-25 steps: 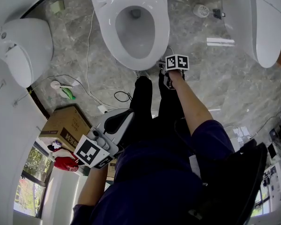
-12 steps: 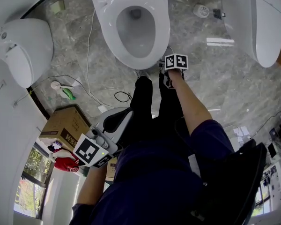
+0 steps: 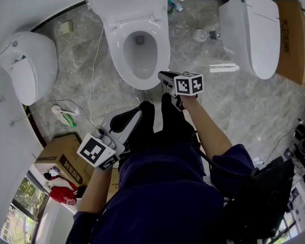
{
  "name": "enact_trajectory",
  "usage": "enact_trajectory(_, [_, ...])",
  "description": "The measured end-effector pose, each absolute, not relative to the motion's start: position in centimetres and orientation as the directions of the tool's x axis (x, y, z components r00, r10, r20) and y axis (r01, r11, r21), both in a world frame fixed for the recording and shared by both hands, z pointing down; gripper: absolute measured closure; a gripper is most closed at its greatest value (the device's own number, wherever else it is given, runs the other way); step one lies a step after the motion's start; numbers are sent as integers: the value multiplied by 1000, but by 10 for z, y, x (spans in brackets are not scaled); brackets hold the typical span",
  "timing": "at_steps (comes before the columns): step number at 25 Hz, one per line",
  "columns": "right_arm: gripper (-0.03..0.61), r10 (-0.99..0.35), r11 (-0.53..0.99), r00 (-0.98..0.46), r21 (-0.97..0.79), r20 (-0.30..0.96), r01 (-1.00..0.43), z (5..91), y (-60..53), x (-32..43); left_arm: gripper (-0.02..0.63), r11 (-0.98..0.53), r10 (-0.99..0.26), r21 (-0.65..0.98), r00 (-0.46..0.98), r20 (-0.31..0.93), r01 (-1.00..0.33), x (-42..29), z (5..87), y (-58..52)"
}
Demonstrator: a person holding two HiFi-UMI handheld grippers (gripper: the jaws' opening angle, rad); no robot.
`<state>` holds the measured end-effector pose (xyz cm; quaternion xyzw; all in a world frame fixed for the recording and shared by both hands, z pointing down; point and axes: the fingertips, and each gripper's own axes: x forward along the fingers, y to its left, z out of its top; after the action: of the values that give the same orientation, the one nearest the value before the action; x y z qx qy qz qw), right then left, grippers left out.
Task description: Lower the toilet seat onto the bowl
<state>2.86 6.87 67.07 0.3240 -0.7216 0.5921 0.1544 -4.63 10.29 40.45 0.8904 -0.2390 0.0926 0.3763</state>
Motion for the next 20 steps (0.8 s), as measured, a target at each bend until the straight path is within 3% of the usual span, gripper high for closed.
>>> enact_trajectory(5, [563,-437,339,-757,-691,486,-639,524,20,29,609,-695,-399,525,871,286,-491,-46,361,89])
enact_trajectory(11, [569,-527,614,-772,-468,356,-635,363,13,17,609,-758,-453,416,865,216,-501,-48,305,73])
enact_trajectory(20, [571,-582,733,-784,-277,216,-621,234,32,14,609,-810,-505,280,855,115,-516,-39,238,56])
